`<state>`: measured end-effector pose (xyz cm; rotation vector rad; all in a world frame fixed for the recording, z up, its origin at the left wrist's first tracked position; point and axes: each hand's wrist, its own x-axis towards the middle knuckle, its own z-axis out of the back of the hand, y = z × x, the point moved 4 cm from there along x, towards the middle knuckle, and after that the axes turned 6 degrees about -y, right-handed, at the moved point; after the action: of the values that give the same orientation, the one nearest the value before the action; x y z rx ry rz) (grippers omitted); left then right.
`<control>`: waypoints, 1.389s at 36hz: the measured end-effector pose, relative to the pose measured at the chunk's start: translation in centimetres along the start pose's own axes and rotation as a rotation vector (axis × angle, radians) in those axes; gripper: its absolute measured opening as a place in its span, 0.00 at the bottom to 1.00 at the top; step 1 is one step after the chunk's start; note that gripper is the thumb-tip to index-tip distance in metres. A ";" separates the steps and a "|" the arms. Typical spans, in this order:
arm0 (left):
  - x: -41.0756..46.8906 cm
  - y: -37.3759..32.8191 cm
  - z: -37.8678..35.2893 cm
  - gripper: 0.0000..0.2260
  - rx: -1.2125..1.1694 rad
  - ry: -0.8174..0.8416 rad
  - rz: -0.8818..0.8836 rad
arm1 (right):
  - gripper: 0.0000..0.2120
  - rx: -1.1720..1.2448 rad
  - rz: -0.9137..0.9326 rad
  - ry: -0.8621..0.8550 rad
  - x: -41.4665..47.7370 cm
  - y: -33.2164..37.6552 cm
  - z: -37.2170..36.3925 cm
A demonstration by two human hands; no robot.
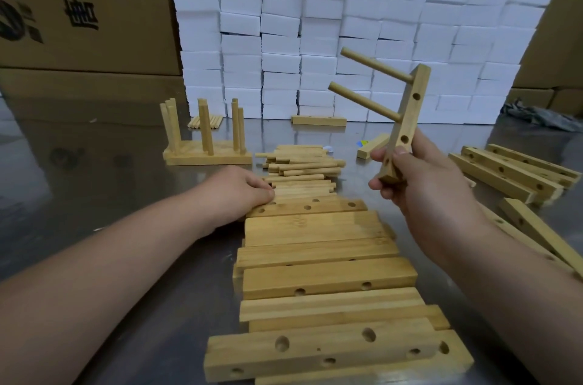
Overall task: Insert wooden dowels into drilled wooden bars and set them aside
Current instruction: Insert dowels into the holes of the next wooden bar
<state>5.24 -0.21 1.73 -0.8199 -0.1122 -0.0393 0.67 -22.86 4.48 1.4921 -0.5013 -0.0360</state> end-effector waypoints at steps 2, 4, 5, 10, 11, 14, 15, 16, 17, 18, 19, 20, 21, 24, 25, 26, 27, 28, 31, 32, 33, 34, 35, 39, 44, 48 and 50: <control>0.0 0.0 0.0 0.03 -0.008 -0.003 -0.002 | 0.14 0.005 0.000 0.001 0.1 -0.1 -0.1; -0.1 -0.1 0.0 0.04 0.000 -0.020 -0.028 | 0.15 0.012 0.000 -0.001 0.1 -0.1 -0.1; -0.2 -0.3 0.0 0.04 0.011 -0.033 -0.048 | 0.16 0.015 -0.001 -0.004 0.2 -0.1 -0.1; -1.3 -2.1 0.8 0.06 -0.062 -0.184 -0.175 | 0.17 0.041 -0.015 0.009 0.2 -0.1 -0.1; -1.7 -2.7 1.2 0.06 -0.112 -0.222 -0.206 | 0.17 0.044 -0.017 0.013 0.2 0.0 -0.1; -3.2 -4.6 1.5 0.08 -0.208 -0.260 -0.316 | 0.16 0.030 -0.001 0.037 0.0 0.2 -0.1; -3.7 -5.1 1.3 0.08 -0.209 -0.254 -0.353 | 0.15 0.021 0.011 0.049 -0.1 0.2 -0.2; -4.2 -5.5 1.2 0.08 -0.204 -0.251 -0.385 | 0.15 0.013 0.024 0.063 -0.2 0.3 -0.3; -4.6 -5.9 1.0 0.08 -0.199 -0.252 -0.410 | 0.15 0.006 0.037 0.075 -0.4 0.4 -0.3; -4.9 -6.2 0.9 0.08 -0.197 -0.256 -0.428 | 0.15 0.002 0.049 0.087 -0.5 0.6 -0.4; -5.1 -6.3 0.9 0.08 -0.195 -0.264 -0.440 | 0.15 0.001 0.060 0.097 -0.6 0.7 -0.5; -5.3 -6.5 0.9 0.08 -0.192 -0.277 -0.446 | 0.15 0.007 0.071 0.107 -0.7 0.8 -0.5; -5.4 -6.5 1.0 0.08 -0.190 -0.294 -0.448 | 0.14 0.017 0.084 0.117 -0.8 1.0 -0.6; -5.3 -6.3 1.2 0.08 -0.209 -0.326 -0.440 | 0.15 0.036 0.136 0.150 -1.2 1.3 -0.8; -5.3 -6.2 1.3 0.08 -0.209 -0.322 -0.440 | 0.16 0.040 0.150 0.162 -1.4 1.5 -0.8; -5.3 -6.2 1.3 0.08 -0.204 -0.316 -0.441 | 0.16 0.045 0.159 0.172 -1.5 1.5 -0.9; -5.3 -6.1 1.2 0.08 -0.199 -0.310 -0.444 | 0.16 0.046 0.164 0.178 -1.5 1.6 -0.9; -5.3 -6.2 1.3 0.08 -0.199 -0.304 -0.451 | 0.16 0.045 0.166 0.180 -1.5 1.6 -0.9; -5.6 -6.4 1.3 0.08 -0.201 -0.286 -0.510 | 0.15 0.016 0.184 0.179 -1.6 1.8 -0.9; -5.7 -6.6 1.2 0.09 -0.188 -0.287 -0.540 | 0.14 0.006 0.188 0.178 -1.7 1.8 -0.9; -5.8 -6.7 1.2 0.10 -0.167 -0.292 -0.569 | 0.12 -0.005 0.190 0.173 -1.7 1.8 -0.8; -5.9 -6.9 1.1 0.10 -0.142 -0.296 -0.593 | 0.11 -0.014 0.190 0.167 -1.7 1.8 -0.8; -6.0 -7.1 1.1 0.11 -0.117 -0.298 -0.610 | 0.11 -0.024 0.187 0.159 -1.7 1.7 -0.7; -6.1 -7.3 1.0 0.10 -0.056 -0.297 -0.649 | 0.11 -0.032 0.166 0.148 -1.7 1.7 -0.7; -6.2 -7.4 1.0 0.10 -0.056 -0.273 -0.661 | 0.11 -0.028 0.150 0.142 -1.8 1.6 -0.8; -6.2 -7.3 0.9 0.10 -0.057 -0.263 -0.666 | 0.12 -0.022 0.147 0.146 -1.8 1.6 -0.8; -6.2 -7.3 0.9 0.10 -0.050 -0.256 -0.664 | 0.12 -0.014 0.147 0.147 -1.9 1.6 -0.9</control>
<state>-1.61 -4.64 6.93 -0.8058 -0.6245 -0.5651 -1.16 -21.28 5.46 1.4288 -0.4893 0.1835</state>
